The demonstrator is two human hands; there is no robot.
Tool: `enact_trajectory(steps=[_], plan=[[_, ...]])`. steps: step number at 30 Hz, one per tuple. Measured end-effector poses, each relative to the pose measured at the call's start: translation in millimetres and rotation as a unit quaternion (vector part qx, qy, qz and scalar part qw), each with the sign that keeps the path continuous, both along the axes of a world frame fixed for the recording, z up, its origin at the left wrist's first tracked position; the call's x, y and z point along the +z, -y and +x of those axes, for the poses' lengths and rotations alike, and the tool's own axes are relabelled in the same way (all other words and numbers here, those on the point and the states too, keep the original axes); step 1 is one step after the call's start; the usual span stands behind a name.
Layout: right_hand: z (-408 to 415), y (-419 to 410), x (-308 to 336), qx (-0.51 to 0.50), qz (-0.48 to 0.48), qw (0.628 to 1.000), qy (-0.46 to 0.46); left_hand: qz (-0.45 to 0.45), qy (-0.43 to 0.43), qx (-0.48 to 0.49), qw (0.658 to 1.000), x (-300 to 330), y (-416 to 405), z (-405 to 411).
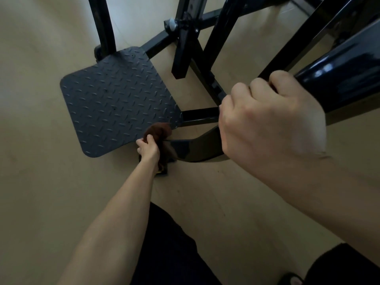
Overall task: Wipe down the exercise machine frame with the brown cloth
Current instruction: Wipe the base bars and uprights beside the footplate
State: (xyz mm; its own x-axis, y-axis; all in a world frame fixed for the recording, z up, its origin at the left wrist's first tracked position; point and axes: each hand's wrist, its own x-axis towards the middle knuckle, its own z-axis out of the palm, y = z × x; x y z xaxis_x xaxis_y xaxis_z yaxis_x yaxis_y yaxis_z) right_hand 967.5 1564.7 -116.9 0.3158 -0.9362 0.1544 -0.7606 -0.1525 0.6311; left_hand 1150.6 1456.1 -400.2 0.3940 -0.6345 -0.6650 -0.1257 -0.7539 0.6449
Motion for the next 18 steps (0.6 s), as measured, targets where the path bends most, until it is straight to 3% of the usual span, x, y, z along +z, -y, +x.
enact_trajectory(steps=[12, 18], plan=[[2, -9, 7, 0.017, 0.017, 1.000, -0.020, -0.242, -0.067, -0.027, 0.968, 140, -113, -82], [-4, -8, 3, 0.047, 0.054, 0.997, -0.018, -0.260, -0.065, -0.013, 0.963, 162, -130, -96]])
